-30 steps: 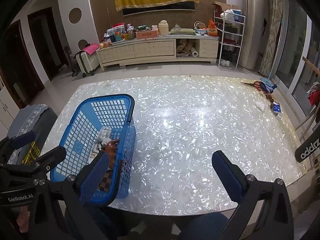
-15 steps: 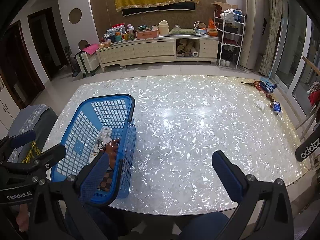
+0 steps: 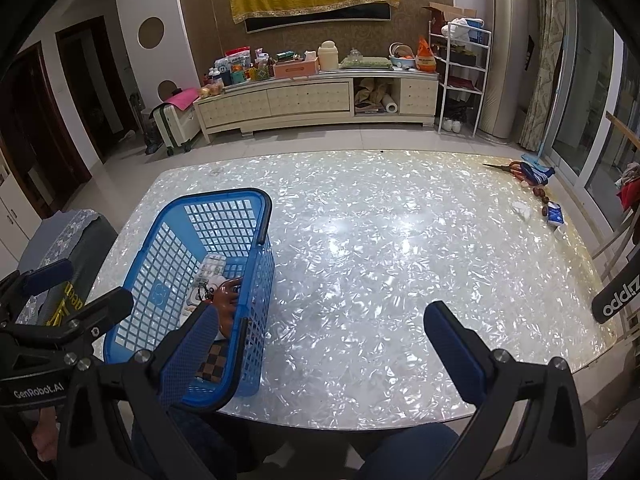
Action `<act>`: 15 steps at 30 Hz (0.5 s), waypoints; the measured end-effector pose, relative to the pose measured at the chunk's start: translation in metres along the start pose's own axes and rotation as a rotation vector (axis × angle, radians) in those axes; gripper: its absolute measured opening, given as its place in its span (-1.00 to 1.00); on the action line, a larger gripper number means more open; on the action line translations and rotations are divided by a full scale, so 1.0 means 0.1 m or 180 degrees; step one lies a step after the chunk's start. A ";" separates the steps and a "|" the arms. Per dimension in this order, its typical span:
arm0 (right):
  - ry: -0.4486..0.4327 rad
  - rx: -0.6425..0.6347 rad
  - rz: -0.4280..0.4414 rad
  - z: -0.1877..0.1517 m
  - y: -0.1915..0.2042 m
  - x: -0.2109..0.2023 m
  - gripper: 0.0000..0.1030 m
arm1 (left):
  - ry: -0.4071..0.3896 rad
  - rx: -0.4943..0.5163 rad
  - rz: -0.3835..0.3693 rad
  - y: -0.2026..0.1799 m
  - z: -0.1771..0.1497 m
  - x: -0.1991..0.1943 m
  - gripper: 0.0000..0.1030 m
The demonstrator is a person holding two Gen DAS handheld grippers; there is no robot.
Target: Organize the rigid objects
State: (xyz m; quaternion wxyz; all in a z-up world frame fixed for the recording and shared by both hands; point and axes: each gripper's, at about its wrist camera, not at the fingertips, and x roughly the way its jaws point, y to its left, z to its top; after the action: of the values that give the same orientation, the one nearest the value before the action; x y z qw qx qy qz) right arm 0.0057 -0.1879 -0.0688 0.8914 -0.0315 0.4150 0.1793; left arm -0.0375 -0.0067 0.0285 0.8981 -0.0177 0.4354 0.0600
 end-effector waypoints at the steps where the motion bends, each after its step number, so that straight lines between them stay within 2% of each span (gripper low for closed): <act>1: 0.0003 0.0000 -0.0005 0.00 0.00 0.00 1.00 | -0.0001 0.0002 0.0004 0.00 0.00 0.00 0.99; 15: 0.0016 0.0010 -0.0038 0.00 0.02 0.02 1.00 | 0.0018 -0.0038 -0.0024 0.01 -0.01 0.00 0.99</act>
State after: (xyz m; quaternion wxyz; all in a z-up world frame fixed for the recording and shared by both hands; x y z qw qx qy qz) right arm 0.0063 -0.1852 -0.0701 0.8915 -0.0330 0.4173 0.1732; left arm -0.0382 -0.0058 0.0275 0.8969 -0.0249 0.4375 0.0592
